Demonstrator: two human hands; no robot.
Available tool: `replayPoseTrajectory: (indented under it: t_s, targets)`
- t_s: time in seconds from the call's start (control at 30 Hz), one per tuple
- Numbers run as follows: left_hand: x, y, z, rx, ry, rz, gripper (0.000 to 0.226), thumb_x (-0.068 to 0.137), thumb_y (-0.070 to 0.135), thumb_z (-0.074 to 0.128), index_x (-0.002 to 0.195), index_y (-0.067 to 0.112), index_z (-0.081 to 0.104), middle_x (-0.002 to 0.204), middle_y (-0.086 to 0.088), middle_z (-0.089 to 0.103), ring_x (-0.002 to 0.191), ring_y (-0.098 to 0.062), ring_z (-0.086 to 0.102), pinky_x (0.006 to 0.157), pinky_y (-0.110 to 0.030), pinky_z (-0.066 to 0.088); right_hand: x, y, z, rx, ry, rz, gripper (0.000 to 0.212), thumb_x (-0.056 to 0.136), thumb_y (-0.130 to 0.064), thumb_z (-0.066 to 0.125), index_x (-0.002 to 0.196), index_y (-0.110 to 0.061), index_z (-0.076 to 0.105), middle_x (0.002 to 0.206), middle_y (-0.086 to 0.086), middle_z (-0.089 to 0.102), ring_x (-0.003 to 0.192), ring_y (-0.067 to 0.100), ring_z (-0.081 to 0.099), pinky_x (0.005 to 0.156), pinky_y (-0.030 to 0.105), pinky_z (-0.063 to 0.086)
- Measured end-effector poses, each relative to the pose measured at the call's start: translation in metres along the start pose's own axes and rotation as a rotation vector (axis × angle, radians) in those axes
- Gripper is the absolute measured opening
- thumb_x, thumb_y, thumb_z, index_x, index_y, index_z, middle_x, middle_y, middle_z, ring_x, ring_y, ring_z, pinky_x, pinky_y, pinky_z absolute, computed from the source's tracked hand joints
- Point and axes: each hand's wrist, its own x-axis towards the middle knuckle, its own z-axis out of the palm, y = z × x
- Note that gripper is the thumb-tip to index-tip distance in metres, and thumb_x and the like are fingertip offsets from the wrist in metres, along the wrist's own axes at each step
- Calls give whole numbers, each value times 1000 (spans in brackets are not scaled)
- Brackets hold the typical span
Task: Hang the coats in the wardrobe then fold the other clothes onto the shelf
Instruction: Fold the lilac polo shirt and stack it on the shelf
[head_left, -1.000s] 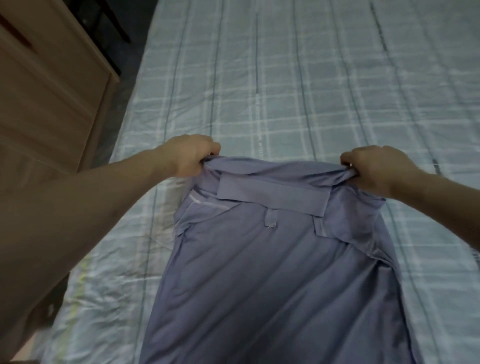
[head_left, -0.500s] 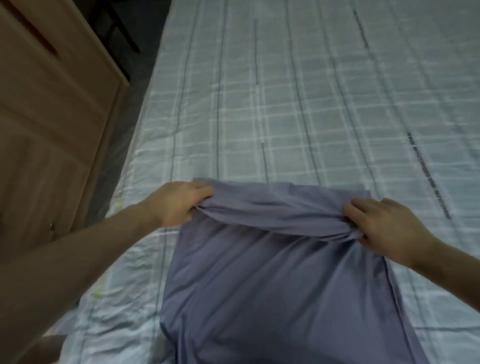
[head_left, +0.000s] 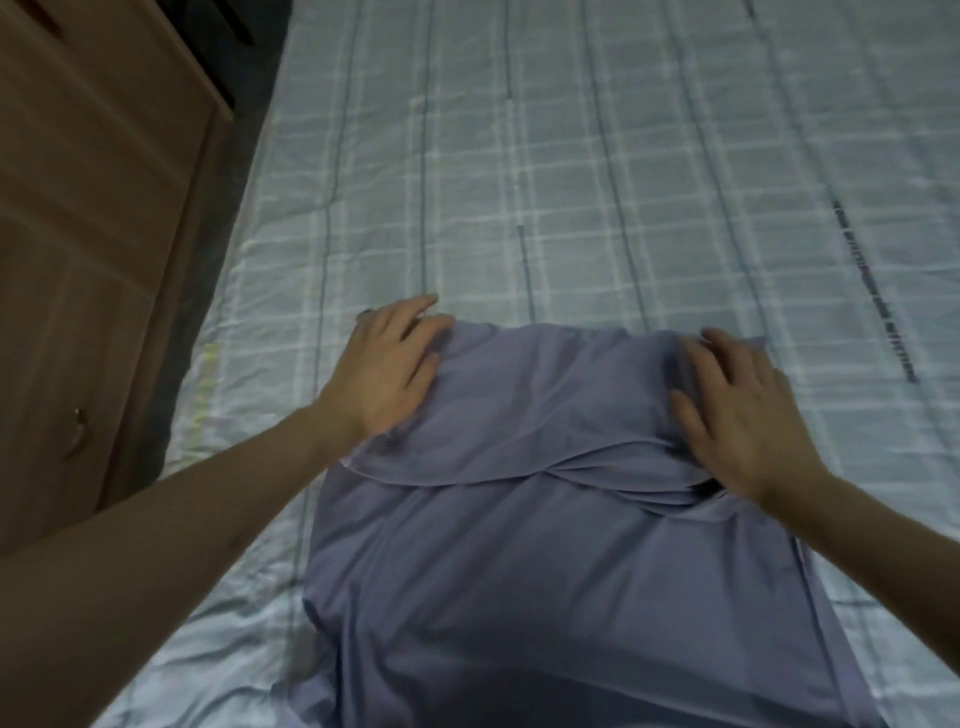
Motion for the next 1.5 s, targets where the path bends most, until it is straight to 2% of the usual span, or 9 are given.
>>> replayPoseTrajectory:
  t_s: [0.17,0.37,0.53,0.67,0.77,1.0,1.27,1.4,1.5]
  targets:
    - [-7,10,50,42,-144,-156,60,98,52,13,154,32,19,163,1,7,150,-23,2,117,-49,-7,-12,3,46,5,-86,10,68,93,-51,31,150,-14,33,154,19,28,143,35,26,113,55,19]
    - [-11,-13,53,7,-121,-133,57,98,45,16,154,32,18,162,-1,15,149,-20,10,119,-48,-1,-15,24,43,-38,-127,30,66,94,-50,30,152,-20,25,157,12,25,145,28,24,116,49,17]
    - [11,-8,20,11,-222,-239,73,71,36,45,143,23,40,142,-5,46,133,-26,38,115,-47,4,18,25,15,-122,-208,13,77,70,-47,54,138,-14,44,133,13,50,118,33,46,93,52,31]
    - [35,4,-21,248,-355,-183,26,71,16,59,95,24,56,99,-2,62,101,-28,57,94,-41,28,47,26,-14,-268,-284,-106,39,66,-27,74,101,-15,63,120,12,55,113,34,46,100,54,24]
    - [40,11,-45,197,-349,-207,17,78,16,57,93,22,59,103,-10,64,97,-33,60,73,-33,39,59,19,-50,-268,-368,-152,15,75,-16,59,87,-20,50,94,4,62,96,28,59,100,45,27]
    - [-6,26,-105,0,-142,-145,27,73,11,59,97,23,54,90,2,62,85,-30,61,62,-33,41,11,16,-118,-68,-86,-237,41,67,-4,74,102,-7,53,83,15,61,73,37,57,69,43,40]
    - [-162,65,-84,79,-174,313,54,51,21,73,104,20,61,93,-1,67,69,-23,66,51,-23,46,-123,12,-120,13,-120,-514,41,65,-14,50,106,-15,52,91,10,56,81,32,50,66,38,32]
    - [-226,85,-41,34,-375,245,70,40,20,82,104,23,55,89,2,60,63,-20,62,52,-26,49,-186,8,-89,27,-307,-580,39,67,-18,50,106,-19,54,91,5,55,72,28,55,66,35,34]
    - [-249,93,-19,-17,-430,184,52,63,50,69,108,28,56,94,7,60,71,-15,64,59,-25,49,-210,9,-65,7,-525,-535,41,73,-53,64,106,-28,62,97,-2,59,78,22,61,63,34,43]
